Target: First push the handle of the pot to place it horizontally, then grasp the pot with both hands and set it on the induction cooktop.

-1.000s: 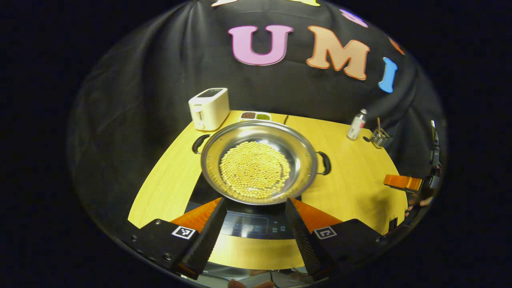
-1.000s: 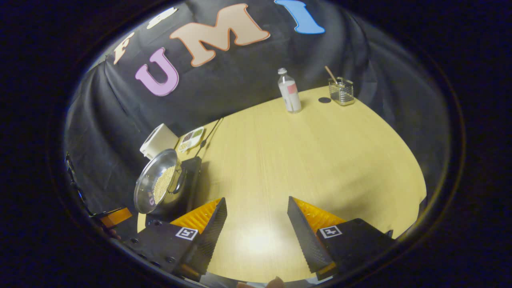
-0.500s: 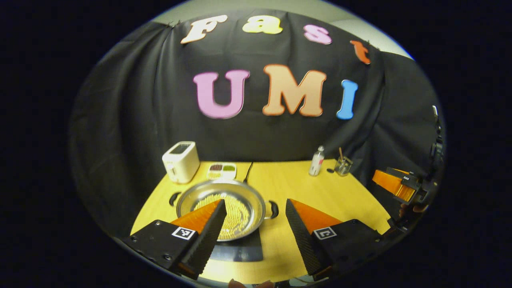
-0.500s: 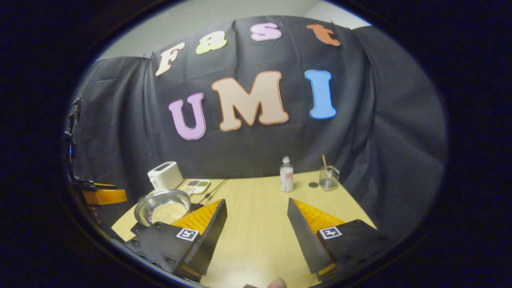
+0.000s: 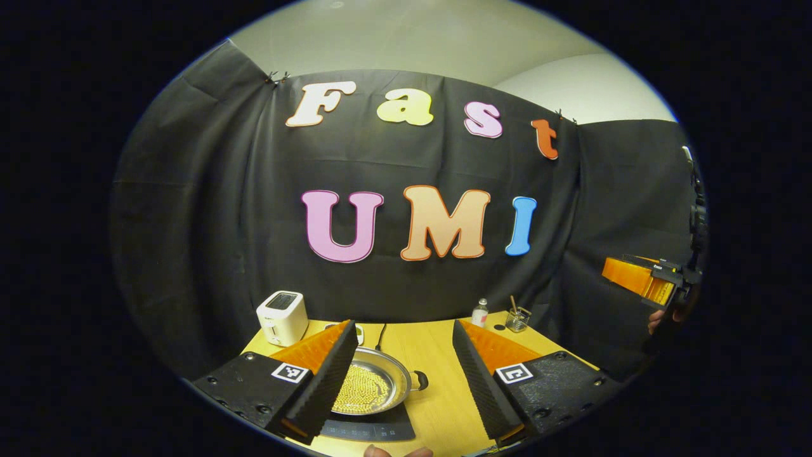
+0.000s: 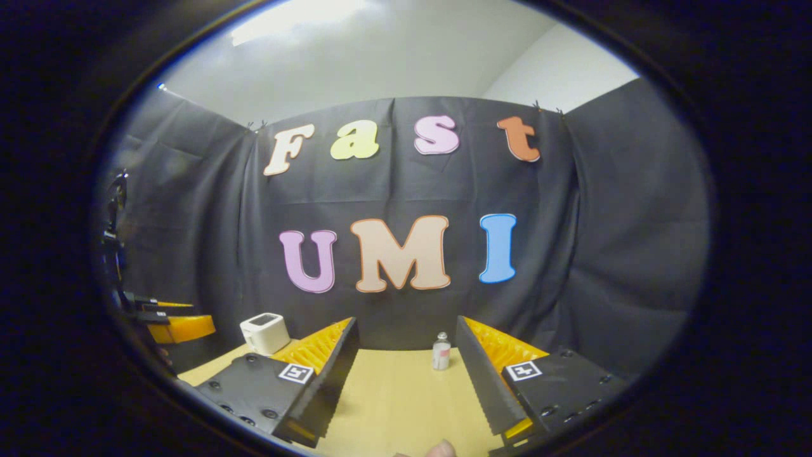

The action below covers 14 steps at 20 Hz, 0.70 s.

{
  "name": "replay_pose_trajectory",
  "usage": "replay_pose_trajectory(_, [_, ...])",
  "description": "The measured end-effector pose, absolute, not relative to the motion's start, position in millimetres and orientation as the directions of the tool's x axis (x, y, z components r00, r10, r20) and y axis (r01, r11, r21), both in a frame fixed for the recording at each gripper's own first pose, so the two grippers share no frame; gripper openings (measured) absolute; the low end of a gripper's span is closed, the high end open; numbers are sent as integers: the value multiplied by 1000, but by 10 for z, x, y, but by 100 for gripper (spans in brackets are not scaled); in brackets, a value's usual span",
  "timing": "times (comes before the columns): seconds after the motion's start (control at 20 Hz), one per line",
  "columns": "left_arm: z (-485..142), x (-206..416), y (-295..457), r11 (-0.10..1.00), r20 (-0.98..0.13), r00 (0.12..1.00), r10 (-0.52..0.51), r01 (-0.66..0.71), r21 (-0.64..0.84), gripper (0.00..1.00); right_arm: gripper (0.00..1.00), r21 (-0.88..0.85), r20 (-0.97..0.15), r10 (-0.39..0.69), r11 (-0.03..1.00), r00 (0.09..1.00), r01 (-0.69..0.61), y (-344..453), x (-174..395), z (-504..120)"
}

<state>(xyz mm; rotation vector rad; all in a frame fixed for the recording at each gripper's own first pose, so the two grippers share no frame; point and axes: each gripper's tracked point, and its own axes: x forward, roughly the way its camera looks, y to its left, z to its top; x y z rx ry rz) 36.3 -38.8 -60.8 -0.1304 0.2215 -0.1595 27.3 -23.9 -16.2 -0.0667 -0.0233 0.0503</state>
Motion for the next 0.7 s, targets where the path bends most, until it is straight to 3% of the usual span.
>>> replay_pose_trajectory(0.1, [-424, 318, -398, 981, -167, 972, -166, 146, -125, 92, 89, -74, -7, 36, 997, 999, -37, -270, 170, -242])
replay_pose_trajectory(0.25, [-184, 268, -473, 985, -112, 980, -166, 158, -75, 87, 90, -32, -11, 45, 998, 999, -46, -252, 88, -244])
replay_pose_trajectory(0.3, [-147, 253, -513, 985, -112, 980, -166, 160, -57, 91, 90, -33, -21, 43, 999, 999, -44, -292, 69, -261])
replay_pose_trajectory(0.35, [-137, 216, -573, 984, -114, 978, -175, 170, -52, 87, 90, -28, -27, 45, 999, 999, -46, -333, 40, -265])
replay_pose_trajectory(0.4, [-94, 205, -690, 980, -101, 976, -194, 188, -58, 91, 90, -21, -20, 48, 999, 999, -48, -357, 23, -204])
replay_pose_trajectory(0.45, [-74, 212, -771, 978, -98, 974, -204, 198, -69, 87, 90, -17, -13, 44, 999, 999, -44, -407, 14, -165])
replay_pose_trajectory(0.5, [-100, 213, -820, 976, -111, 972, -208, 199, -83, 94, 94, -15, -12, 36, 999, 999, -36, -488, 3, -169])
replay_pose_trajectory(0.7, [-55, 216, -891, 975, -115, 972, -203, 190, -117, 87, 90, 6, -12, 21, 1000, 1000, -21, -635, -5, -152])
